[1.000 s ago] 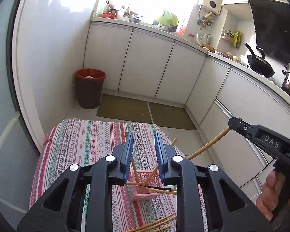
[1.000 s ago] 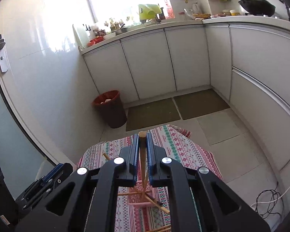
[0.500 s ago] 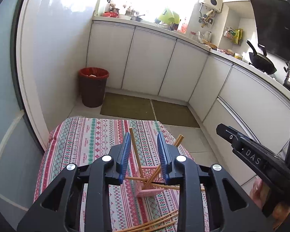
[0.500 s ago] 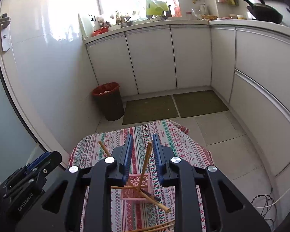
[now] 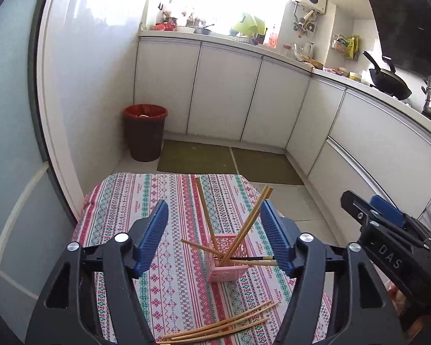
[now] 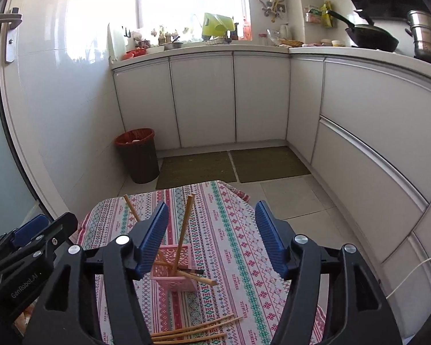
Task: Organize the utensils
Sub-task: 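Lower the left gripper onto the remaining chopsticks on the cloth, then grasp a chopstick with the left gripper while the right gripper grasps another, then lift both chopsticks upright and carry them over the pink basket, then lower both chopsticks into the pink basket and open both grippers, then grasp the last bamboo chopstick with the left gripper while the right gripper approaches the black stick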
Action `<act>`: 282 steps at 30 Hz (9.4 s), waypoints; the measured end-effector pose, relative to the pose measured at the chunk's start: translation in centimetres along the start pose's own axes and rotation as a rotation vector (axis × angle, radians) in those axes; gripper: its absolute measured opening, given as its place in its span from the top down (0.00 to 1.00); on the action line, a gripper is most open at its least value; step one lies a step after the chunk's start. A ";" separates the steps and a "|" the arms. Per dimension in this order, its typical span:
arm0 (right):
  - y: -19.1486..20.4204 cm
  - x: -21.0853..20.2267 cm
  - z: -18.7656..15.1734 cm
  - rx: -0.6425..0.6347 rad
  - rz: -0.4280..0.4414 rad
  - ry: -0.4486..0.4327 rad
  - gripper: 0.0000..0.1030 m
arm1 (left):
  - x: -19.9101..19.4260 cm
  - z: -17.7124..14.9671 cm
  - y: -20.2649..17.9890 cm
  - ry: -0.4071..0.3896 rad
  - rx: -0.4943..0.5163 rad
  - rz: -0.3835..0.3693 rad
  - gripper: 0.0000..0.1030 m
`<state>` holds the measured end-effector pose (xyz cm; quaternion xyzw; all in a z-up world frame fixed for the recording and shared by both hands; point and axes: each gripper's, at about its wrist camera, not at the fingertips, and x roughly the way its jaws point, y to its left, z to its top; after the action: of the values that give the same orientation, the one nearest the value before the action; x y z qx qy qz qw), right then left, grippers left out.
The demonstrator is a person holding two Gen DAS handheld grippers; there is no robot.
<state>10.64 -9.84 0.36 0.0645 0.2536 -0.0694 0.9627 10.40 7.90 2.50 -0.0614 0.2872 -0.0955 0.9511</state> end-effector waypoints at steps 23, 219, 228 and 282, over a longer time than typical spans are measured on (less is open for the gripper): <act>-7.0 -4.4 -7.1 0.085 -0.219 0.043 0.07 | 3.3 -8.4 -3.0 0.292 0.231 -0.041 0.07; -1.4 2.7 5.5 0.163 0.190 0.045 0.95 | 2.3 1.5 0.6 -0.085 0.020 -0.101 0.77; 0.9 5.6 3.7 0.121 0.171 0.067 0.93 | 2.8 1.4 2.2 -0.069 -0.007 -0.094 0.77; -8.2 -1.5 -12.7 0.193 -0.113 0.412 0.08 | 10.4 -15.2 -4.8 0.589 0.440 -0.115 0.07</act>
<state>1.90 -15.68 -10.59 0.1545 0.4403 -0.1326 0.8744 9.67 0.02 -14.79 0.1589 0.5173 -0.2217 0.8112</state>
